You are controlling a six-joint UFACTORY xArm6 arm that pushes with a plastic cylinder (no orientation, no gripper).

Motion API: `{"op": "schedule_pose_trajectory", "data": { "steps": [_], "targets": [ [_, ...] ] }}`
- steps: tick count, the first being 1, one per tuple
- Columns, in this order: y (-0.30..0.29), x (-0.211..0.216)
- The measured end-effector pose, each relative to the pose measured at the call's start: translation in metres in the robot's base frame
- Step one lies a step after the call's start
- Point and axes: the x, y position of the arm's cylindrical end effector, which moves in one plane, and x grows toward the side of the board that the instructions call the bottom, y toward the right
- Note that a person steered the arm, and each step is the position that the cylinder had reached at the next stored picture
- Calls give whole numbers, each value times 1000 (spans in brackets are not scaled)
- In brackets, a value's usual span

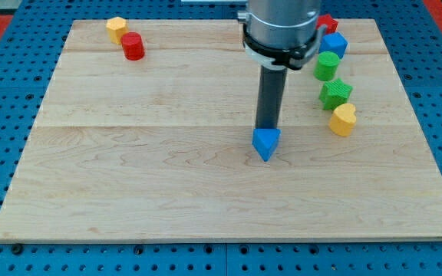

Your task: Push the blue triangle to the right

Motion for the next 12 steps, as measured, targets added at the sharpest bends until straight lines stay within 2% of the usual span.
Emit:
{"op": "schedule_pose_trajectory", "data": {
  "steps": [1, 2, 3, 5, 6, 8, 9, 10, 11, 12],
  "targets": [
    [-87, 5],
    [-71, 42],
    [-3, 39],
    [-18, 33],
    [16, 31],
    [12, 29],
    [32, 22],
    [34, -3],
    [34, -6],
    [58, -2]
  ]
}}
